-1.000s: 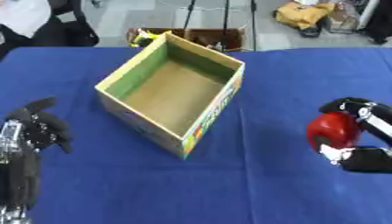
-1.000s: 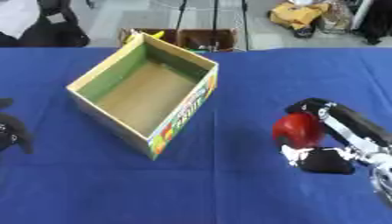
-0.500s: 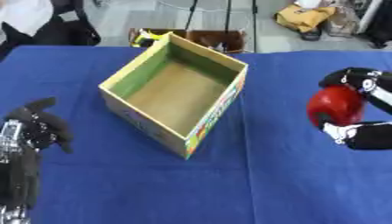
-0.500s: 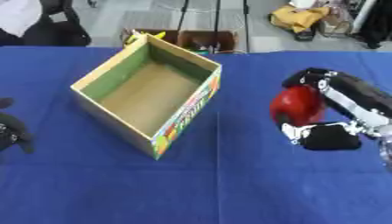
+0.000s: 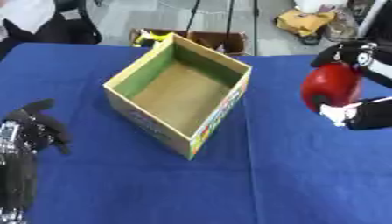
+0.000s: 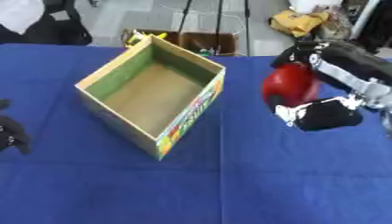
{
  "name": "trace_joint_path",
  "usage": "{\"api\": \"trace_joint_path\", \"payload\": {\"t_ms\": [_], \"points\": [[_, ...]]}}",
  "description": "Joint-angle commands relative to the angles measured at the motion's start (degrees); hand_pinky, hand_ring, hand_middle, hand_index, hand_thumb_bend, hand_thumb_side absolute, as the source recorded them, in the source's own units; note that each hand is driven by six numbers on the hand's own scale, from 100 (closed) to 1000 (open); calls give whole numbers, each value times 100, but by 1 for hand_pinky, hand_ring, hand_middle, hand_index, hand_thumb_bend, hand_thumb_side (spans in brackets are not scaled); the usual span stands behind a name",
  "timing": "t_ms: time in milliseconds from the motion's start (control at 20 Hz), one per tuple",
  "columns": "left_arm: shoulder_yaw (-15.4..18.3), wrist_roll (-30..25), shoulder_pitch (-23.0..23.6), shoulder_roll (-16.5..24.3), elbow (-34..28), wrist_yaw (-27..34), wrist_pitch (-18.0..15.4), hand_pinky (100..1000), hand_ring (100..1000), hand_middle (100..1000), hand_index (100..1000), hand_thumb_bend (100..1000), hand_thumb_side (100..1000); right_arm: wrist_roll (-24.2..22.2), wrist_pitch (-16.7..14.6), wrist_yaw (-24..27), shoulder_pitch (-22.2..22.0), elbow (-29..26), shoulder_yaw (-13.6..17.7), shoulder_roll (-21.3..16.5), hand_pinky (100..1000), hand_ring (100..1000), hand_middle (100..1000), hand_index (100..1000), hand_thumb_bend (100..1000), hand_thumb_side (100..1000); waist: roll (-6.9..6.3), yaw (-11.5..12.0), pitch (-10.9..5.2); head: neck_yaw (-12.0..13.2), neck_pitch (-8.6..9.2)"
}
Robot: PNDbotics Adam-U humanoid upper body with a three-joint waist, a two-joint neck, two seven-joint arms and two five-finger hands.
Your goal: Pick up objects on the table and place them in the box.
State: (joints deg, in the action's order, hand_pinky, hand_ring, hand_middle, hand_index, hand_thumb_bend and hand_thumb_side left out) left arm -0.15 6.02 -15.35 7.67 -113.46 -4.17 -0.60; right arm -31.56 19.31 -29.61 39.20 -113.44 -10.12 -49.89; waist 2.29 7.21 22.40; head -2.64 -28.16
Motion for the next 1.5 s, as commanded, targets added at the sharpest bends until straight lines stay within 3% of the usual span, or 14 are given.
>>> {"api": "trace_joint_path", "payload": {"t_ms": [50, 550, 1500], "points": [[-21, -27, -19, 132, -113, -22, -7, 323, 423, 441, 766, 100, 1000, -228, 66, 9, 276, -113, -14, -209, 540, 590, 864, 852, 100, 371, 13, 32, -152, -54, 56], [-64, -76, -21, 165, -113, -8, -4, 323, 420, 441, 766, 100, 1000, -508, 43, -317, 1307, 578, -259, 251, 530, 574, 860, 848, 100, 363, 89, 241, -155, -242, 133], [-165, -218, -220, 197, -113, 9, -38, 321, 415, 438, 765, 100, 1000, -76, -287, -1339, 2760, 2751, -672, 1317, 521, 570, 854, 836, 100, 351, 313, 817, 118, -684, 397]]}}
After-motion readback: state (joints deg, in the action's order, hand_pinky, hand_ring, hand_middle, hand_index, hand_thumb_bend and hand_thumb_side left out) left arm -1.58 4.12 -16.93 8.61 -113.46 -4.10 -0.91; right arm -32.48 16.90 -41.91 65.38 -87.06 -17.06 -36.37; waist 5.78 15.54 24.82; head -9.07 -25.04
